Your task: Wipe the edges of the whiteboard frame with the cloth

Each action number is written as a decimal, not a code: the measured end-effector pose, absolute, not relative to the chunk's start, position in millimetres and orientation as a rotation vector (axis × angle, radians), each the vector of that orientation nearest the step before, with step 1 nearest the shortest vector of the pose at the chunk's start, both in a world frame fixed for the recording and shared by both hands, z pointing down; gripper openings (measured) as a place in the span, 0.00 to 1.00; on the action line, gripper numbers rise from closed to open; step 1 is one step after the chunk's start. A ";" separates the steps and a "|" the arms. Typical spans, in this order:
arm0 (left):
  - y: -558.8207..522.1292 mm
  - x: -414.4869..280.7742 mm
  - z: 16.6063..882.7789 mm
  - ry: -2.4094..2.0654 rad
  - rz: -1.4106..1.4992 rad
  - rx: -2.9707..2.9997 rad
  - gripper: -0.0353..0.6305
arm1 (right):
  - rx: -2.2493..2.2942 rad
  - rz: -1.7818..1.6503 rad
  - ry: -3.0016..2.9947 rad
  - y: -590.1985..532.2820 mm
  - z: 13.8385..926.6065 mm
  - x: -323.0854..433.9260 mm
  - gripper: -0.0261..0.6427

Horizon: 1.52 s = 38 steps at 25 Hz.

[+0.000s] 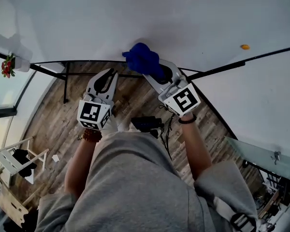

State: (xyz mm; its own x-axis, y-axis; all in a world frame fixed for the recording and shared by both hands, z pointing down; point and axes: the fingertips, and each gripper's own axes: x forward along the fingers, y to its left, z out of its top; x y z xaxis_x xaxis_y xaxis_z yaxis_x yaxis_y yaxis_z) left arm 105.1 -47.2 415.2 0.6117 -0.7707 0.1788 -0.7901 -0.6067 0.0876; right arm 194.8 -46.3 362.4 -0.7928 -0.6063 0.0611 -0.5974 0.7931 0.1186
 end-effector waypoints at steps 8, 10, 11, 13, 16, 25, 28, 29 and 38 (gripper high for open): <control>-50.1 156.4 334.1 -1.343 0.020 2.859 0.14 | 1.277 -0.320 -2.761 -41.1 313.9 241.1 0.21; -49.6 169.8 325.5 -1.321 0.008 2.888 0.14 | 1.342 -0.299 -2.734 -38.1 316.1 250.1 0.21; -49.2 176.1 322.0 -1.310 0.003 2.899 0.14 | 1.375 -0.287 -2.725 -36.3 316.5 254.6 0.21; -48.0 185.9 316.8 -1.299 -0.009 2.914 0.14 | 1.436 -0.268 -2.718 -32.3 314.8 262.8 0.21; -44.6 195.6 312.6 -1.313 -0.020 2.938 0.14 | 1.512 -0.259 -2.701 -26.1 310.2 273.2 0.21; -30.7 207.2 299.2 -1.371 -0.065 2.956 0.14 | 1.747 -0.268 -2.587 -0.9 296.5 300.2 0.21; -25.8 207.2 302.8 -1.392 -0.067 2.934 0.14 | 1.791 -0.256 -2.548 9.4 302.2 305.7 0.22; -24.1 207.6 304.4 -1.395 -0.067 2.927 0.14 | 1.798 -0.243 -2.538 13.0 305.1 306.6 0.22; 2.8 219.3 330.3 -1.382 -0.023 2.903 0.14 | 1.757 -0.190 -2.539 46.8 327.7 297.8 0.22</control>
State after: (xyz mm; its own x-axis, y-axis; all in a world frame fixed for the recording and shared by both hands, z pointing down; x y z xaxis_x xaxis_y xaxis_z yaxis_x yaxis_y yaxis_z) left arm 219.3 2.8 330.3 0.6310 -0.7745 -0.0441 -0.7756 -0.6284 -0.0600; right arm 297.8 46.8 327.7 -0.3537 -0.9349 -0.0301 -0.9290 0.3474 0.1278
